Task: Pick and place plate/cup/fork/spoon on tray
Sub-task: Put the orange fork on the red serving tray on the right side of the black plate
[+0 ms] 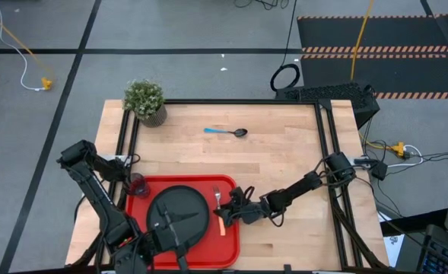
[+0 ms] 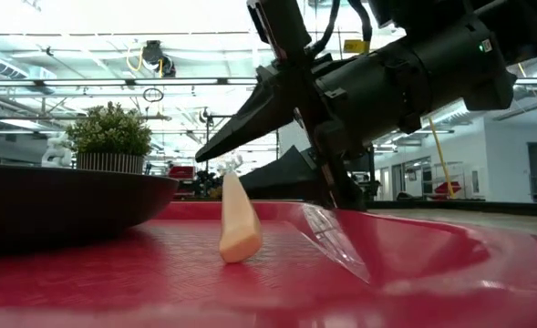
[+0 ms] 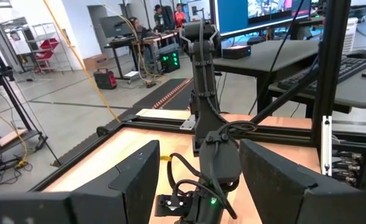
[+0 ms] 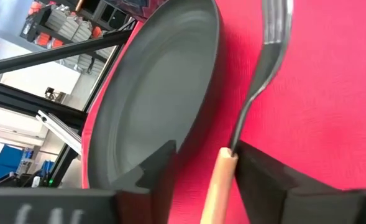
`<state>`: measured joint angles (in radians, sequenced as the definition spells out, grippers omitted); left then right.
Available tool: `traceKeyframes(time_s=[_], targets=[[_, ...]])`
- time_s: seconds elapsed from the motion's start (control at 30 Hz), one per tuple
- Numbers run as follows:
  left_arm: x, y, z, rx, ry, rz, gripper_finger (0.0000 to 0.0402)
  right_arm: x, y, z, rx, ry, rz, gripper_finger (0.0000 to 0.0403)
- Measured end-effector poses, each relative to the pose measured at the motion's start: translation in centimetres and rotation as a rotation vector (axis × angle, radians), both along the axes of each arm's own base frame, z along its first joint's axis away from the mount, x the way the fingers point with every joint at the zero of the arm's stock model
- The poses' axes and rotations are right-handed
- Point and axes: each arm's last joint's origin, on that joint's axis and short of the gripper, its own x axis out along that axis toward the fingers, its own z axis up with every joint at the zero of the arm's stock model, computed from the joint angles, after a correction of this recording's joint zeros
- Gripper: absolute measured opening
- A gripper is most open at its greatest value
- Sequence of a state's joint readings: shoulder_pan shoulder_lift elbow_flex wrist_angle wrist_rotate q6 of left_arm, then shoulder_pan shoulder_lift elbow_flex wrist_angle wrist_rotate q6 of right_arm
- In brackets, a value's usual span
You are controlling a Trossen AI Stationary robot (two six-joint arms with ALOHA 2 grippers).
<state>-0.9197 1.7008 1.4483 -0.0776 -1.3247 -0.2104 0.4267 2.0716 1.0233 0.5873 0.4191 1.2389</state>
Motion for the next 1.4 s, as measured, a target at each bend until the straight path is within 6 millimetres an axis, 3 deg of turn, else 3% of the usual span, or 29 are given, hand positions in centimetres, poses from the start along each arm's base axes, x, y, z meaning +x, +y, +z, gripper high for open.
traceKeyframes(time_s=[0.3, 0.7, 1.1, 1.23, 1.4], targets=[[-0.2, -0.2, 0.0, 0.000, -0.001, -0.007, 0.0223, -0.4, -0.4, 0.1, -0.067, 0.069, 0.019, 0.0221], [-0.1, -0.2, 0.2, 0.003, -0.005, -0.008, 0.0223, -1.9, -1.5, 2.3, -0.171, 0.219, 0.037, 0.0206], [-0.1, -0.2, 0.2, 0.009, 0.001, -0.019, 0.0223, -2.2, -1.9, 5.8, -0.225, 0.154, 0.083, 0.0208], [-0.1, -0.4, 0.1, 0.027, 0.025, -0.069, 0.0223, -3.1, -0.7, 7.2, -0.229, 0.126, 0.126, 0.0208], [0.1, -0.2, -0.1, 0.032, 0.043, -0.085, 0.0223, -5.2, 2.8, 7.7, -0.238, 0.092, 0.135, 0.0208]])
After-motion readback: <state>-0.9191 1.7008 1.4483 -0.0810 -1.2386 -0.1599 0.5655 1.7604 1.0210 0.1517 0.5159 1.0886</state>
